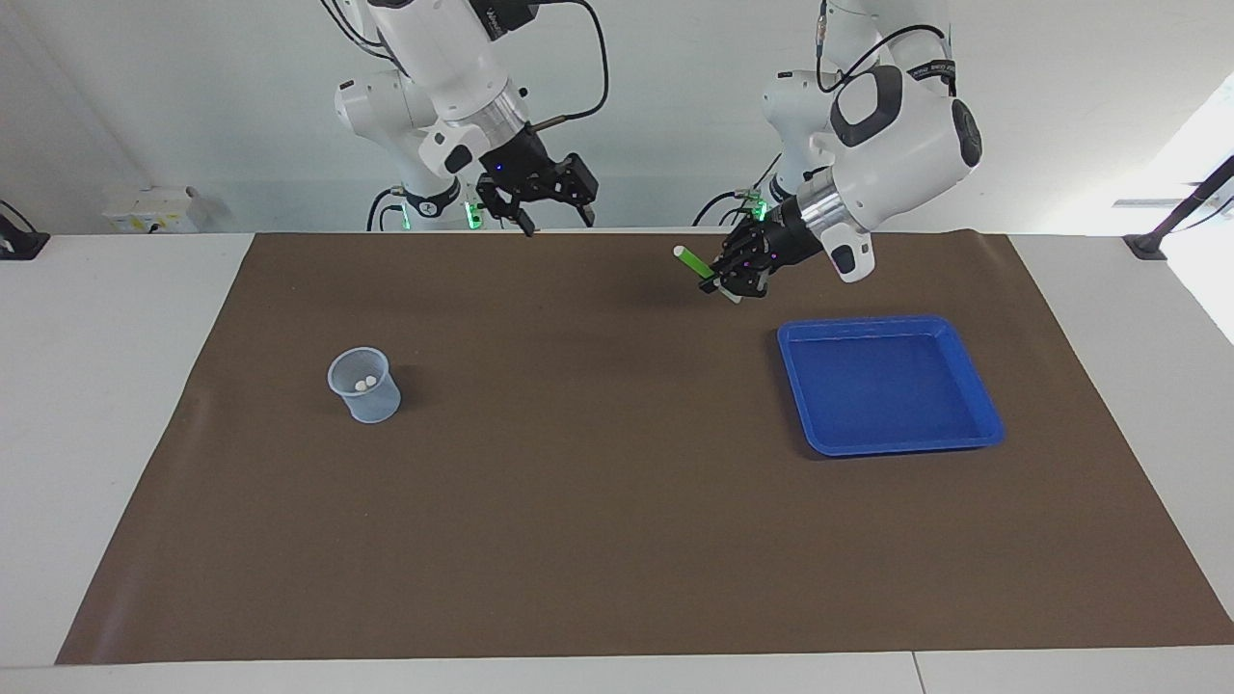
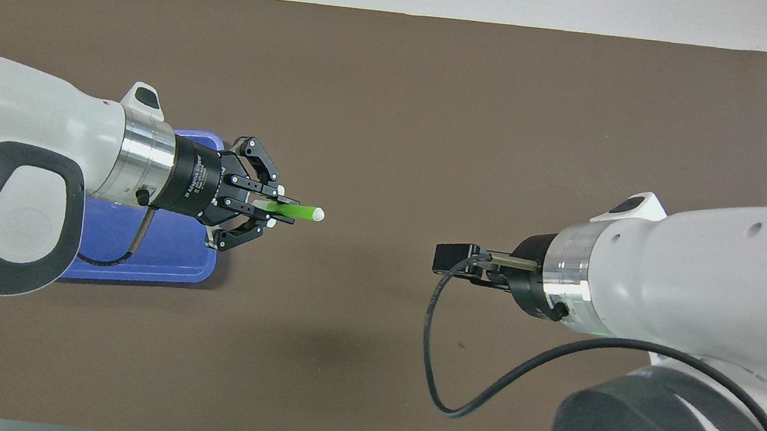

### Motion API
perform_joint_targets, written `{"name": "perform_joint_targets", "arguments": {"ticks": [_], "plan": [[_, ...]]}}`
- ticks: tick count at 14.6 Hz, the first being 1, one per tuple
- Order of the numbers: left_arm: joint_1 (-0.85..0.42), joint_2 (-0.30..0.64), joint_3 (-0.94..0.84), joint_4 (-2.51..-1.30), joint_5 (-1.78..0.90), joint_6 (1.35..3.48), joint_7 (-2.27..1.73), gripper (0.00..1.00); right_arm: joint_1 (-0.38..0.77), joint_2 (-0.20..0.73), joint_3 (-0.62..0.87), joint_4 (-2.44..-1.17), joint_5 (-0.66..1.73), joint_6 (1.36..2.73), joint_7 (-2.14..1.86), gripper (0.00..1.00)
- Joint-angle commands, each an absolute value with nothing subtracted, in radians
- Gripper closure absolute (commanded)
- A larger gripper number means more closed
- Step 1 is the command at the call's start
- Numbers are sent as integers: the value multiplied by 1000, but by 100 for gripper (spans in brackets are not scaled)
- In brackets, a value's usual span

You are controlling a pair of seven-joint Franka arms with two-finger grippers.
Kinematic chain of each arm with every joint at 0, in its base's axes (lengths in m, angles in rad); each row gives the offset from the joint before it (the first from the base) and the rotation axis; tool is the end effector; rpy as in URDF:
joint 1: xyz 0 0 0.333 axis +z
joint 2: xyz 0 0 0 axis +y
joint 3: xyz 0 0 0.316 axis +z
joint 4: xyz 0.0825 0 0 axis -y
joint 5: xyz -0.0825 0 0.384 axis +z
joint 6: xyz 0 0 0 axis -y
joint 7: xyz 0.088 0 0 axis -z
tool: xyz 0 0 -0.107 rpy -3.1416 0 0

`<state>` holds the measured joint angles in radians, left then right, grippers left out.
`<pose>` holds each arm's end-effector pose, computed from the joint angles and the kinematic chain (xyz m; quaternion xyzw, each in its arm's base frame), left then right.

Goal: Right arm passes pens to left for tray arrangement
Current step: 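Release the pen with the right gripper while the left gripper withdraws, then lower the green pen into the tray with the left gripper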

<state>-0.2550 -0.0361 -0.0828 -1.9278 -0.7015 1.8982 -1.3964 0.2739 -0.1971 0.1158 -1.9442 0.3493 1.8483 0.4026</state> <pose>0.5084 -0.2291 0.5187 0.7557 0.5689 -0.2452 0.2123 0.4609 0.2232 0.5787 -0.9851 0.0461 0.0151 0.1651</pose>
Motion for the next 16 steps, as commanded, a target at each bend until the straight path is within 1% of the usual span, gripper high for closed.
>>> {"name": "perform_joint_targets", "arguments": {"ticks": [1, 4, 7, 10, 11, 12, 14, 16], "plan": [[-212, -55, -83, -1957, -619, 1895, -1243, 100, 207, -202, 123, -1940, 270, 1758, 133, 0], [-151, -35, -84, -1959, -471, 1870, -971, 100, 96, -212, 124, -1953, 229, 1717, -252, 0], [-85, 3, -84, -1957, -307, 1853, -652, 100, 5, -210, 126, -1953, 186, 1695, -464, 0], [-38, 58, -84, -1956, -169, 1861, -329, 100, -14, -209, 126, -1956, 124, 1703, -732, 0], [-34, 93, -84, -1956, -120, 1880, -240, 100, -23, -200, 126, -1956, 124, 1707, -818, 0], [-32, 121, -84, -1963, -95, 1917, -166, 100, -34, -184, 126, -1956, 124, 1719, -927, 0], [-38, 141, -84, -2011, -59, 1988, -114, 100, -69, -137, 127, -1944, 123, 1743, -1111, 0], [-35, 141, -84, -2069, -11, 2070, -104, 100, -77, -54, 127, -1893, 72, 1749, -1292, 0]]}}
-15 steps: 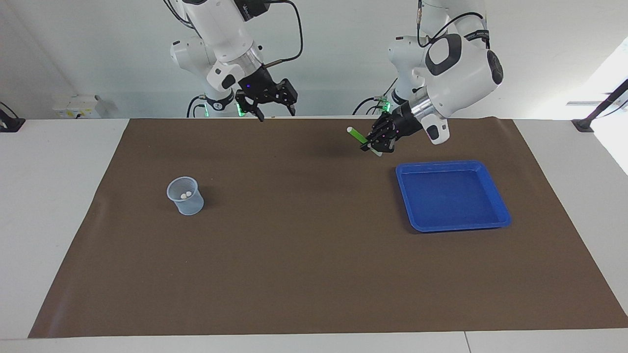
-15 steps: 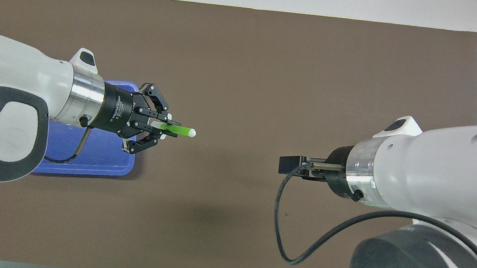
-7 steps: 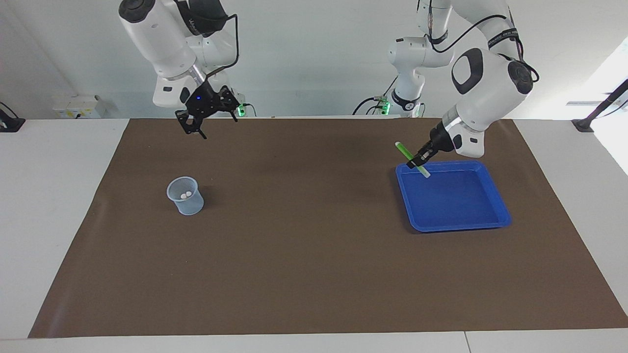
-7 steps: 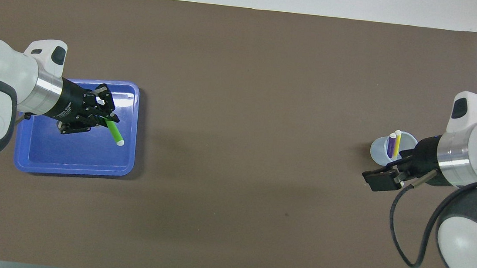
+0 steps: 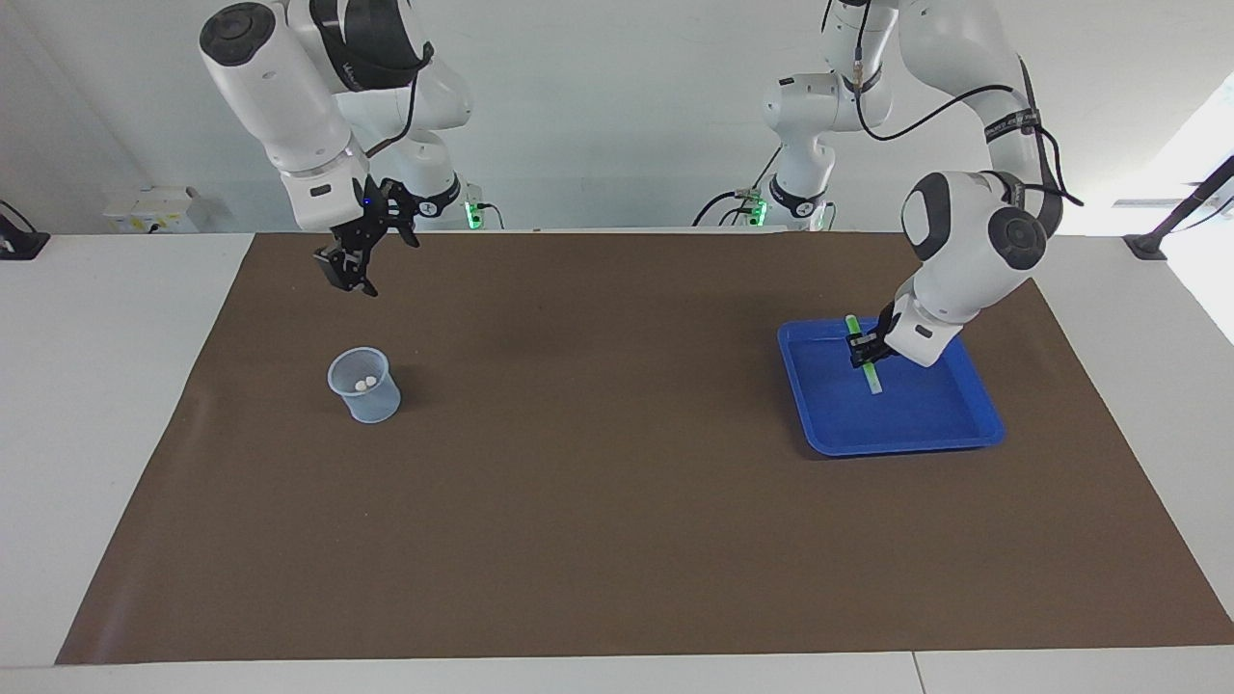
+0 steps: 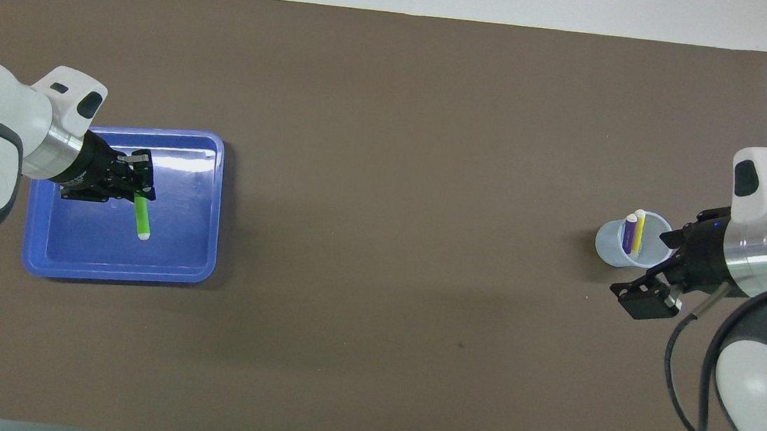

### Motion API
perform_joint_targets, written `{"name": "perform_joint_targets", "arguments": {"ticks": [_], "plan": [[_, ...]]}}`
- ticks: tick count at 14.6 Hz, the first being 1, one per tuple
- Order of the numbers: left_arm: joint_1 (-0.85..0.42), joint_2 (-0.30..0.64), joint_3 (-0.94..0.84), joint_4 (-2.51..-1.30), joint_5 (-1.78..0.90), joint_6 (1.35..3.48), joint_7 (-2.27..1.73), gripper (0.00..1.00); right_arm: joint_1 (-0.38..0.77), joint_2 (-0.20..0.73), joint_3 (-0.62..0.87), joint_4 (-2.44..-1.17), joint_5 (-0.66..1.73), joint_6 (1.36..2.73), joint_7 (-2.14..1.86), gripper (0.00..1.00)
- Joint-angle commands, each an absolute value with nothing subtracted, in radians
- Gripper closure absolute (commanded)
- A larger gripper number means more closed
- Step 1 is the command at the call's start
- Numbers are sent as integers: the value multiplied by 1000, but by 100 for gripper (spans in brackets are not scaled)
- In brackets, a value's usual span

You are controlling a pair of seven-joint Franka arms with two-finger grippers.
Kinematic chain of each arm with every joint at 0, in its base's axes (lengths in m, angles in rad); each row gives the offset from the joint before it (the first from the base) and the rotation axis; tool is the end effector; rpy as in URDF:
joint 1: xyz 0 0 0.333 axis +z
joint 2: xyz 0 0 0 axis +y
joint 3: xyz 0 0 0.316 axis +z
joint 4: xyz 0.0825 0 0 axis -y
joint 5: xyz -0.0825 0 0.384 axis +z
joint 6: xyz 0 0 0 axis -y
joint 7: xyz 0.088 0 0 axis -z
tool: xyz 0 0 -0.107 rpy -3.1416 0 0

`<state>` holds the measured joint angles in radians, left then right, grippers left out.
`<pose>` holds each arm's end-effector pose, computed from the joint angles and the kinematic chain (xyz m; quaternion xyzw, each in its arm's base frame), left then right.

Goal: Right arm passes pens to left for tray arrangement
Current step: 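Lower the green pen into the tray with the left gripper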

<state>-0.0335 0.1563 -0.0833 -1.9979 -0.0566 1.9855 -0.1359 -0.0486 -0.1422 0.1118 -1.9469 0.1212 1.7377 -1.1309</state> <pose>0.5613 -0.0684 0.3698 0.9957 0.0230 -0.0873 0.0205 0.5087 0.0458 0.5361 -0.8326 -0.5504 0.0029 0.0615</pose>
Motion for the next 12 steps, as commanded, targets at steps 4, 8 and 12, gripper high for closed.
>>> {"name": "perform_joint_targets", "arguments": {"ticks": [4, 8, 12], "plan": [[-51, 169, -84, -2103, -8, 2158, -107, 100, -78, 75, 130, -1786, -43, 1756, -1552, 0], [-52, 184, -86, -2126, -8, 2195, -107, 100, -49, 118, 132, -1828, -48, 1877, -1742, 4], [-51, 181, -87, -2146, -8, 2218, -104, 100, -29, 107, 133, -1891, -84, 2008, -1828, 4]]}}
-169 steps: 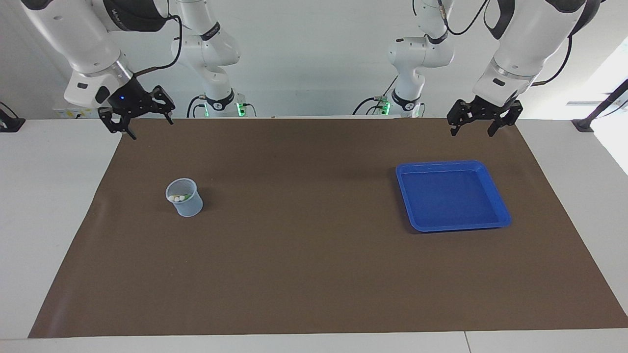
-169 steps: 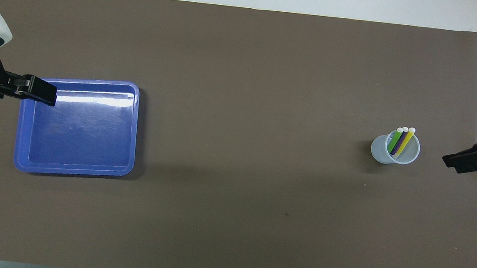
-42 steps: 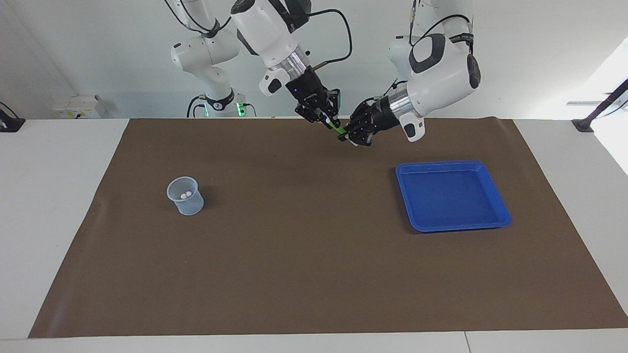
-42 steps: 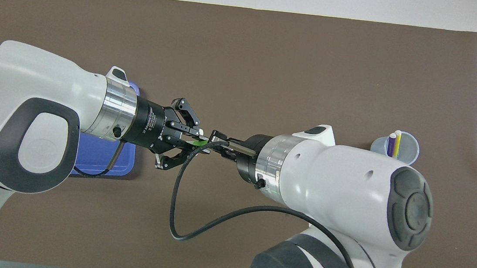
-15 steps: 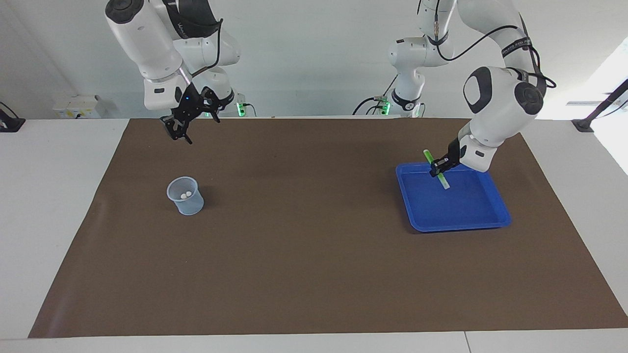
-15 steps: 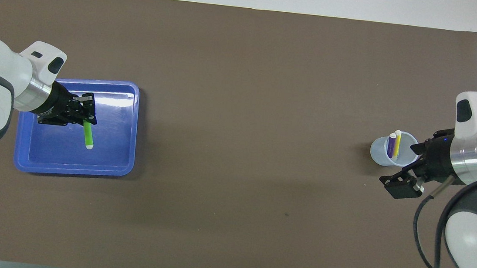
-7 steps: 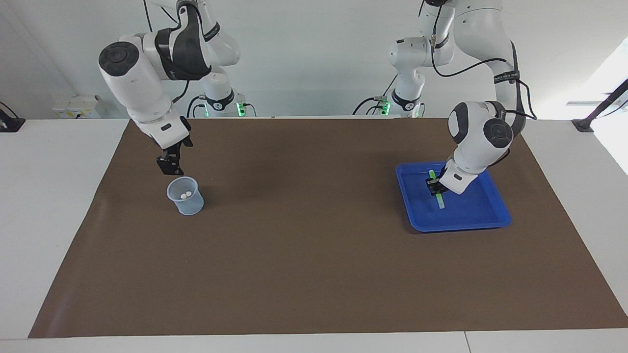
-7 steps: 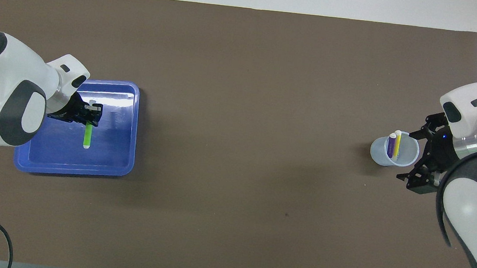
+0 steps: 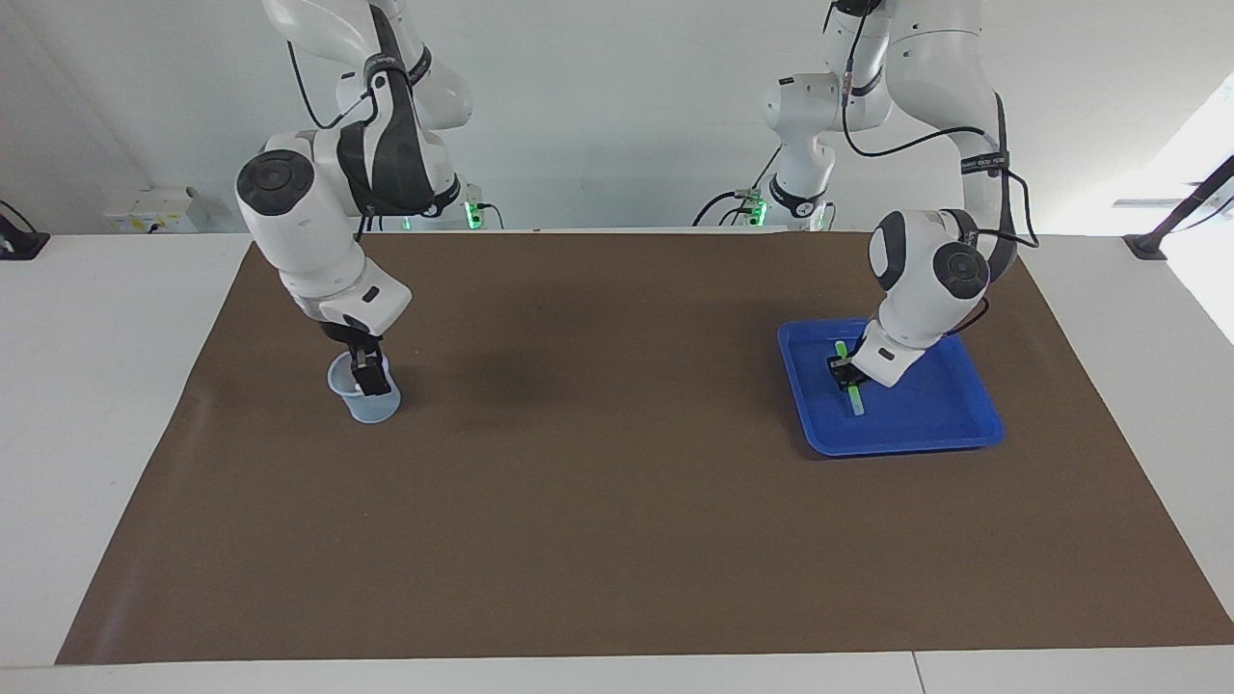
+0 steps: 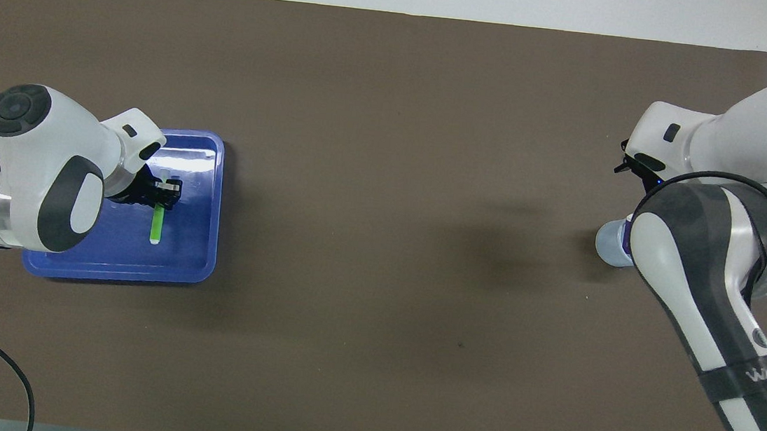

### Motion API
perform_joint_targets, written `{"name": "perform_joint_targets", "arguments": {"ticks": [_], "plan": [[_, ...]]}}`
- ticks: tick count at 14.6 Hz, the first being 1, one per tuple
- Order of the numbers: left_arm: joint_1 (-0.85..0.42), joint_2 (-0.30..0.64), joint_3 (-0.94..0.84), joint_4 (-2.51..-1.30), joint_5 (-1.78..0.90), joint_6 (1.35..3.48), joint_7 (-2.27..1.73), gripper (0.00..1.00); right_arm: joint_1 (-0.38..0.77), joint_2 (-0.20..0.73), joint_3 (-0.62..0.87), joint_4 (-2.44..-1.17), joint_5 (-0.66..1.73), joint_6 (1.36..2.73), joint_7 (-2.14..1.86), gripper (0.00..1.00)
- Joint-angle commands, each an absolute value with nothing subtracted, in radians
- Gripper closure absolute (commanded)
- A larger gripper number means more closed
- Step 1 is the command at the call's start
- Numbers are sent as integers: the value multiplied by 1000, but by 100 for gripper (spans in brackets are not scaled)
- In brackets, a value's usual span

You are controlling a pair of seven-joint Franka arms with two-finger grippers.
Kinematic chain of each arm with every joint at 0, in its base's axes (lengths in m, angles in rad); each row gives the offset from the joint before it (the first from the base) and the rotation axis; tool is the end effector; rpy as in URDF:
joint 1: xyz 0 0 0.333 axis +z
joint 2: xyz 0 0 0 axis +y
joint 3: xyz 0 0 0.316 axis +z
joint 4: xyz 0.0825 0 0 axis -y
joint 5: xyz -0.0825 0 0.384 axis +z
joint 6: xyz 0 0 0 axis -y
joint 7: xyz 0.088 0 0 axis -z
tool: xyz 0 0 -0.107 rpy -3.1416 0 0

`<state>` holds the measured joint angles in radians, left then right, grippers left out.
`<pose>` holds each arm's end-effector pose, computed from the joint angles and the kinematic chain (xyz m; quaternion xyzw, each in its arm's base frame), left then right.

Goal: Right arm passes pens to left for tray arrangement
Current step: 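Lower the green pen into the tray with the left gripper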

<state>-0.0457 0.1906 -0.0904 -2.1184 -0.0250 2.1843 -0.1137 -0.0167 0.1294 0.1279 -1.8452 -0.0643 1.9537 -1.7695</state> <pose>0.5493 -0.0756 0.3136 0.9979 -0.0031 -0.0638 0.0105 0.5909 0.0591 0.4525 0.5797 0.8145 -0.0225 0.0073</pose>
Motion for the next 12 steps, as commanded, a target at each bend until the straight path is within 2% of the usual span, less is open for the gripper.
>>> {"name": "perform_joint_targets", "arguments": {"ticks": [1, 2, 4, 5, 6, 12], "plan": [[-51, 179, -87, -2148, -8, 2217, -104, 100, -35, 112, 132, -1905, -83, 2034, -1877, 4], [-51, 179, -87, -2151, -8, 2218, -104, 94, -58, 130, 133, -1914, -77, 2043, -1940, 4], [-49, 179, -87, -2152, -8, 2220, -106, 34, -74, 126, 133, -1951, -72, 2043, -1976, 4], [-49, 179, -87, -2152, -8, 2220, -106, 1, -75, 124, 133, -1959, -72, 2045, -1997, 8], [-49, 179, -87, -2152, -8, 2220, -106, 0, -77, 118, 132, -1974, -71, 2057, -2008, 19], [-46, 181, -87, -2141, -8, 2209, -107, 0, -98, 91, 132, -2048, -71, 2094, -2013, 21]]}}
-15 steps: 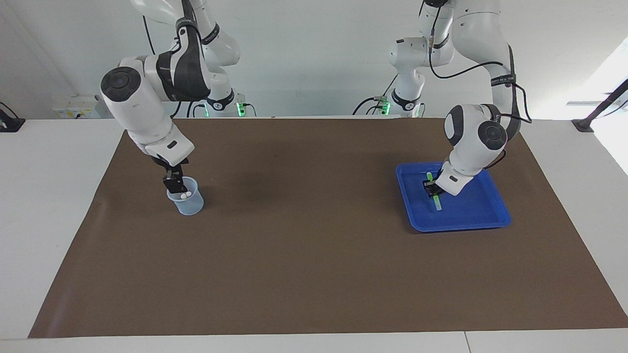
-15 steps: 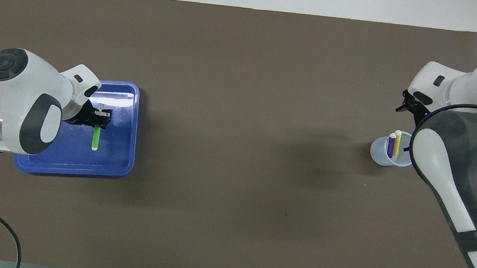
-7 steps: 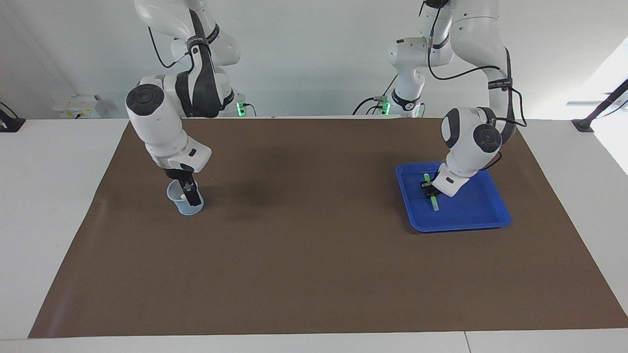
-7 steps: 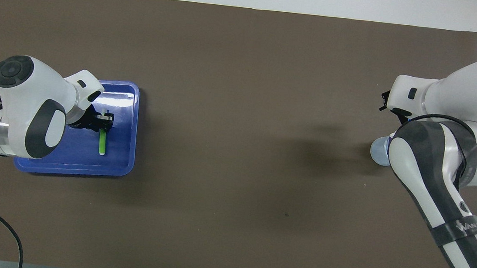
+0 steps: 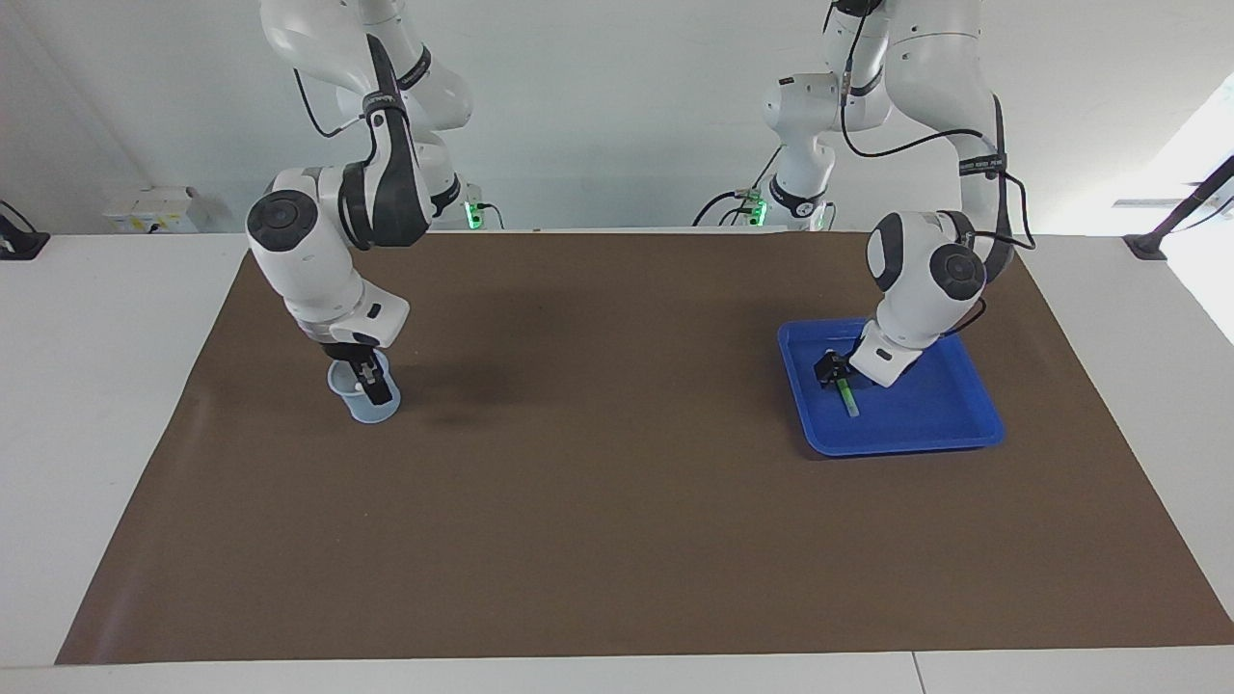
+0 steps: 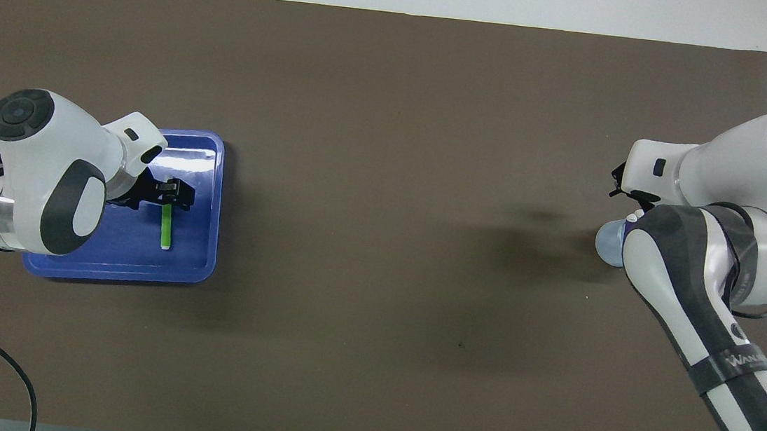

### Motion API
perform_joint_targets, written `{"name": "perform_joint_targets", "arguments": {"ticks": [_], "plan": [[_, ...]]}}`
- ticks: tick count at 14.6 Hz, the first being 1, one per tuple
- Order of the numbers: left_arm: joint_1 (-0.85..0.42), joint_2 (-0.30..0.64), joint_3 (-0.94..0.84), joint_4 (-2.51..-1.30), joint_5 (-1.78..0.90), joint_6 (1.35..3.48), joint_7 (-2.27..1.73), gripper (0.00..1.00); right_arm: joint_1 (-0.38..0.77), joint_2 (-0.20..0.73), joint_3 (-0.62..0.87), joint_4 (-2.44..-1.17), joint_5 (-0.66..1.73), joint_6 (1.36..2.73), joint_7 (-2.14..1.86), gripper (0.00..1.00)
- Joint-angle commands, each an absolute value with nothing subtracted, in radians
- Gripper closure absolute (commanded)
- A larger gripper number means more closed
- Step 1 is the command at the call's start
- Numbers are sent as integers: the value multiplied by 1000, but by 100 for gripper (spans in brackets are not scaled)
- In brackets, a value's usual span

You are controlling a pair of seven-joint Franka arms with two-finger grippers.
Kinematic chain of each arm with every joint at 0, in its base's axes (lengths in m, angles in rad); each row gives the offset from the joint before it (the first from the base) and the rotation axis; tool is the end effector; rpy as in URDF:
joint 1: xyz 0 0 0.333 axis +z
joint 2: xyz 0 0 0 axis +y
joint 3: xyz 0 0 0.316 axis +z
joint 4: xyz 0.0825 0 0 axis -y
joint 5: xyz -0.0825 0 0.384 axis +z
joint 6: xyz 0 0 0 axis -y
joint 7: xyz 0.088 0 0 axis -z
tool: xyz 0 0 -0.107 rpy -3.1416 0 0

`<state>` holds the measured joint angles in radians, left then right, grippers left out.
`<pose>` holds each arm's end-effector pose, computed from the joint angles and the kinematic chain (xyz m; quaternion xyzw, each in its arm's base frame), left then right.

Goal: Right arm passes pens to left for tray arrangement
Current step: 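Lower the green pen into the tray with the left gripper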

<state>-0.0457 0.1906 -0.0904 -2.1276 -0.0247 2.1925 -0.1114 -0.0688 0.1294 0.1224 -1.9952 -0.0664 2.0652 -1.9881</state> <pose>0.5474 -0.0753 0.3104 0.9979 -0.0042 -0.0642 0.0103 0.5735 0.0258 0.3925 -0.5083 -0.8604 0.0337 0.0121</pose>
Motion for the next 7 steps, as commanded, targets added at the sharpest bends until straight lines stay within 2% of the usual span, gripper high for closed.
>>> {"name": "perform_joint_targets", "arguments": {"ticks": [1, 4, 7], "plan": [[-46, 181, -89, -2135, -9, 2203, -107, 0, -100, 91, 132, -2048, -71, 2095, -2013, 21], [-41, 176, -90, -2082, -15, 2120, -110, 0, -107, 91, 132, -2054, -69, 2109, -2023, 21], [-49, 172, -91, -1913, -56, 1881, -129, 0, -112, 89, 132, -2056, -69, 2115, -2022, 25]]}}
